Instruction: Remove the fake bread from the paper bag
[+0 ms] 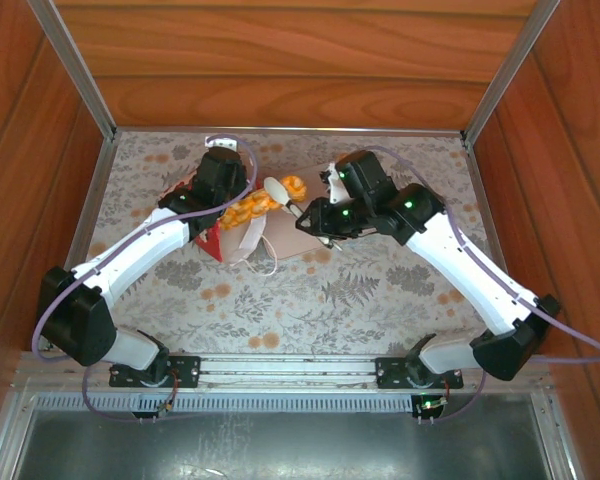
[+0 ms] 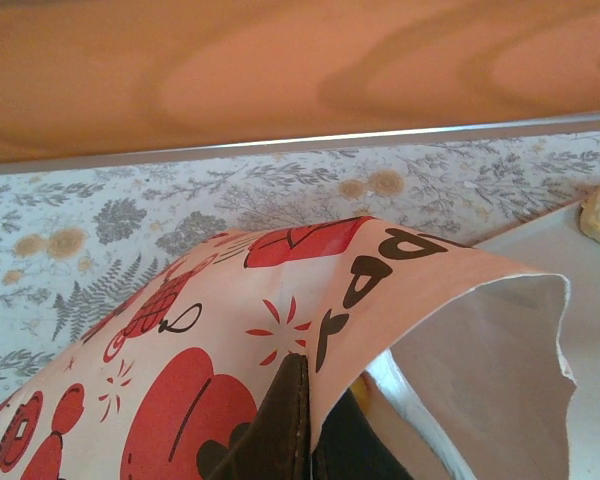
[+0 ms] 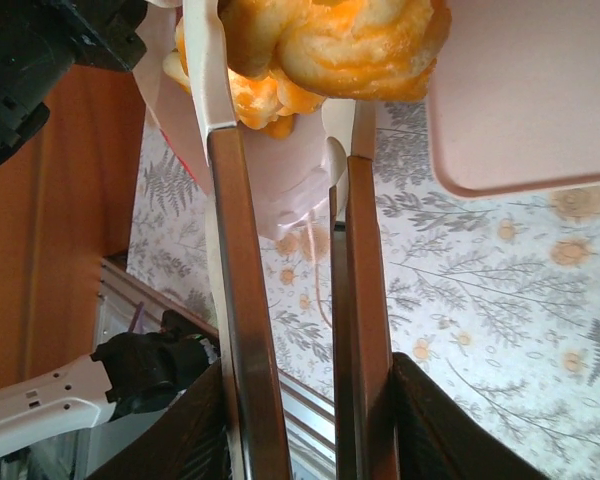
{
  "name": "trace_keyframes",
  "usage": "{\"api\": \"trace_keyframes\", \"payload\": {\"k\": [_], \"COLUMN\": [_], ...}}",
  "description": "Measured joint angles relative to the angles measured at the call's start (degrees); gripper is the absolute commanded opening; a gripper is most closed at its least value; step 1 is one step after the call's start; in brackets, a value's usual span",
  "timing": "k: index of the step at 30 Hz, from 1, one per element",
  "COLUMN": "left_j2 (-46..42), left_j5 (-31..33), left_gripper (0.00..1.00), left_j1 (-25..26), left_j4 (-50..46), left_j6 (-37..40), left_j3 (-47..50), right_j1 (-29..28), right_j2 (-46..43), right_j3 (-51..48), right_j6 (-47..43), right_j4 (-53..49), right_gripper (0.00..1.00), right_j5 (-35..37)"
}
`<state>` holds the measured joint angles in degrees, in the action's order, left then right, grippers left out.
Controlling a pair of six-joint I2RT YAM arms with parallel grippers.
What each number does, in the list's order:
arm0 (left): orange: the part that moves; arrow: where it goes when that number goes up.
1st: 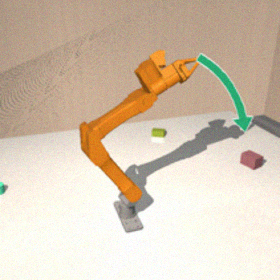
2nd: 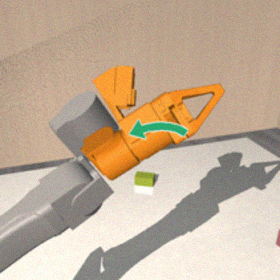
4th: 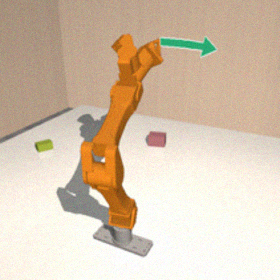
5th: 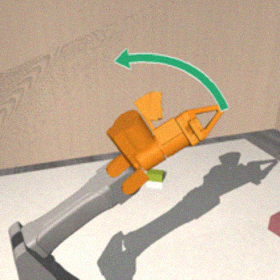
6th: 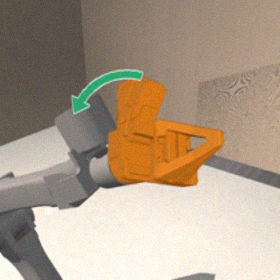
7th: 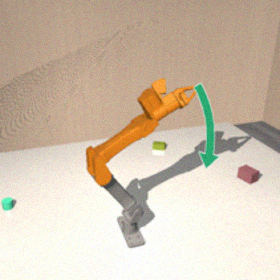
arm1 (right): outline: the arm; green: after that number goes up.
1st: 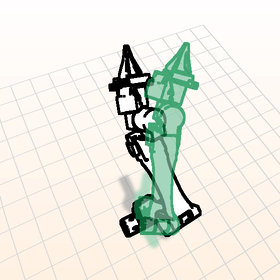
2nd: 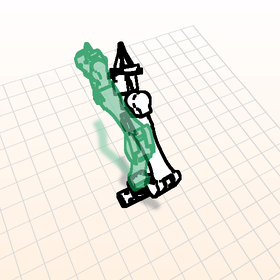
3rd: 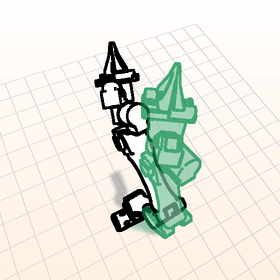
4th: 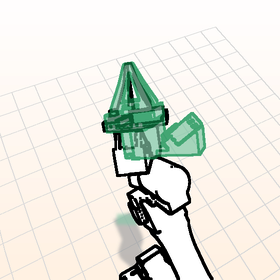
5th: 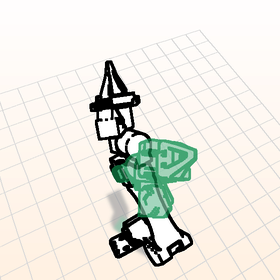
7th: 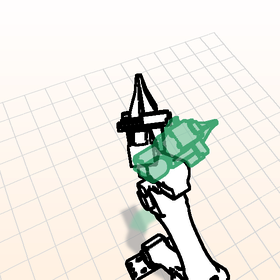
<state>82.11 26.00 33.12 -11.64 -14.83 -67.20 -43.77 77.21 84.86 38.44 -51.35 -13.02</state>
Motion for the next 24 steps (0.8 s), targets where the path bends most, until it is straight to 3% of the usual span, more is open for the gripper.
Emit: {"api": "trace_keyframes", "payload": {"k": [16,24], "left_j2": [-1.4,-1.6], "left_j5": [2.5,2.6], "left_gripper": [0.00,0.00], "left_j1": [0.0,0.0], "left_j4": [-0.1,0.0], "left_j6": [0.0,0.5], "left_j3": [0.3,1.3], "right_j1": [9.2,16.0], "right_j2": [-10.6,-9.9], "right_j3": [0.9,1.3], "right_j6": [-2.2,-3.2], "right_j4": [-6.7,-7.4], "right_gripper": [0.36,0.35], "right_j5": [3.9,4.7]}}
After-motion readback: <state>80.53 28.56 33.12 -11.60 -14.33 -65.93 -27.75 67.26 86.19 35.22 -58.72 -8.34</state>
